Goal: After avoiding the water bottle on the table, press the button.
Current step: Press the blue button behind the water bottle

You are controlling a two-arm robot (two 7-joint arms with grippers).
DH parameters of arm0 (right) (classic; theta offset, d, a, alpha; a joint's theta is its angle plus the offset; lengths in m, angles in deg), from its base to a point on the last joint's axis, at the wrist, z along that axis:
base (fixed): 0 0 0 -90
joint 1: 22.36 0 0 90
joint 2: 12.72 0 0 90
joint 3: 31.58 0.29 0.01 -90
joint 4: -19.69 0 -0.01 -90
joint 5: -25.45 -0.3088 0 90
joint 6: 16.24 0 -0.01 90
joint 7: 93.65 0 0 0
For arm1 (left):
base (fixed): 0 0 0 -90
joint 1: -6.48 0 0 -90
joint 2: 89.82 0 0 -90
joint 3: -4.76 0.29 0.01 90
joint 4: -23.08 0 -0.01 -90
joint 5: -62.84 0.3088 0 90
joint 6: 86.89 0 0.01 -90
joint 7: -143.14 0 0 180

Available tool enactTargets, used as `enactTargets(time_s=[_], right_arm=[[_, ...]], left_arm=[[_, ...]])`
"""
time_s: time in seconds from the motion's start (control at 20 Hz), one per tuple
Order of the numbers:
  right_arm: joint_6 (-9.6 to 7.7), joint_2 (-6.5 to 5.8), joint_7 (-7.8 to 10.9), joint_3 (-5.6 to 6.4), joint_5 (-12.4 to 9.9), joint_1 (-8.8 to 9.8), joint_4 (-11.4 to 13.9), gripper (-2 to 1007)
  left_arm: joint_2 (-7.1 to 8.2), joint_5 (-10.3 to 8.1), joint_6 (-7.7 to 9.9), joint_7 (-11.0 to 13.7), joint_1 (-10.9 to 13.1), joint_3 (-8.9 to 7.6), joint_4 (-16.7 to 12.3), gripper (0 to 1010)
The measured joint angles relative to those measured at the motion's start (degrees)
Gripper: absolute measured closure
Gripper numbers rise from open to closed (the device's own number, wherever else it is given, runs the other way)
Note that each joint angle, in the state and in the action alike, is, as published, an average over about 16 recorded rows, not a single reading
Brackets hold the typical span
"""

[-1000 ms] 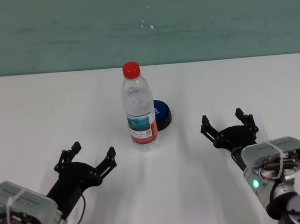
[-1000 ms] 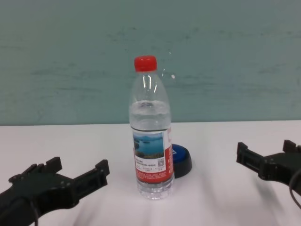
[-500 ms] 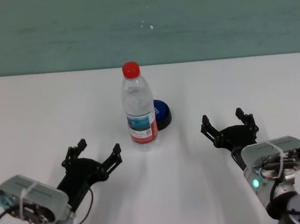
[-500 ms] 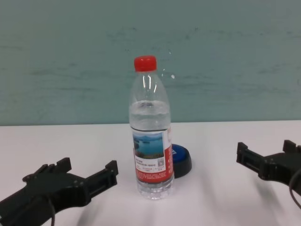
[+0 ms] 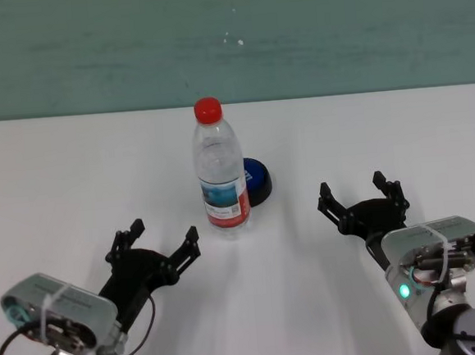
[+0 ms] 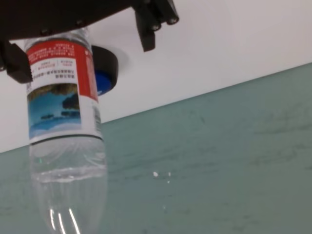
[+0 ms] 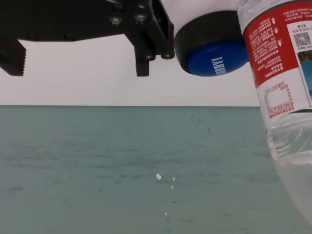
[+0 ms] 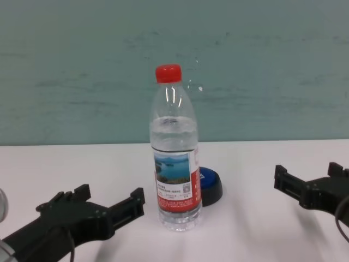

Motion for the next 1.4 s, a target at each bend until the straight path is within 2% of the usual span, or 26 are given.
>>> enactTargets(time_s=[1.4], right_arm=[[0.00,0.00,0.00,0.00,0.0,0.00,0.0,1]], left_arm=[[-2.21,1.50,0.18,-0.7,-4.0,1.71,2.1,0]])
